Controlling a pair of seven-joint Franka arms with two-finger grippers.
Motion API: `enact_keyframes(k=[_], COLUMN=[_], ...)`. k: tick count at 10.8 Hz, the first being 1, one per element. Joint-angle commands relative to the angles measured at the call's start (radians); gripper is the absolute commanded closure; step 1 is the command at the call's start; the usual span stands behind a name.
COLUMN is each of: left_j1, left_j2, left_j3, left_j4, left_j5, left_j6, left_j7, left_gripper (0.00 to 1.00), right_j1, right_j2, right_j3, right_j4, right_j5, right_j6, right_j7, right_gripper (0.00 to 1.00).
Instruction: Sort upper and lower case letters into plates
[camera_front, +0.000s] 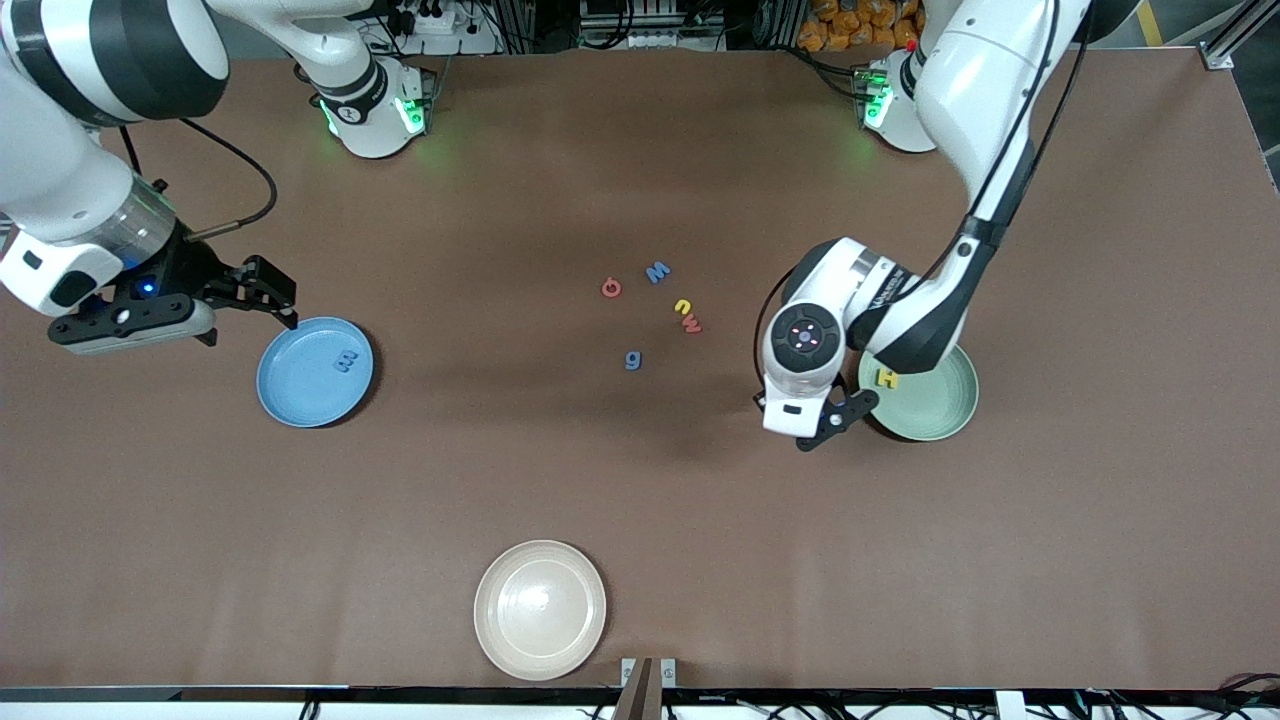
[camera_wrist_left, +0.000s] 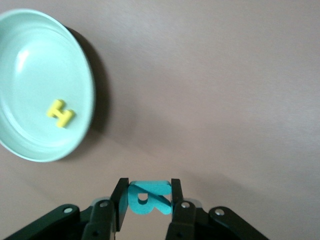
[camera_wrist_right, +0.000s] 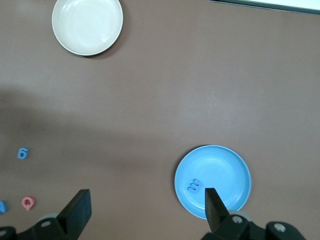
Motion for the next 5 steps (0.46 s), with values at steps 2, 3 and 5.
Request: enact_keyframes(k=[2,3,5], left_j1=[0.066,0.083,0.137], left_j2=[-0.097,-0.117,-0.171], left_j3=[-0.01,-0.01,-0.008], left_j4=[-0.141,-0.179,-0.285], left_j5=[-0.019,-0.017,0.01], left_j6=[-0.001,0.0,0.04], left_j7=[0.141,0.19,0.299], left_gripper=[0.8,0.79,0.78], right_j1=[0.016,0.035,0.043], right_j2=[-0.002,0.0,0.009], right_j3=[0.101,0.104,0.157], right_j4=[0.009,0.007,0.004], right_j5=[0.005,0.003,0.002], right_j6=[-0.014,-0.015,-0.014], right_j7=[0.133,0.136,0.136], right_gripper=[0.0,0.0,0.0])
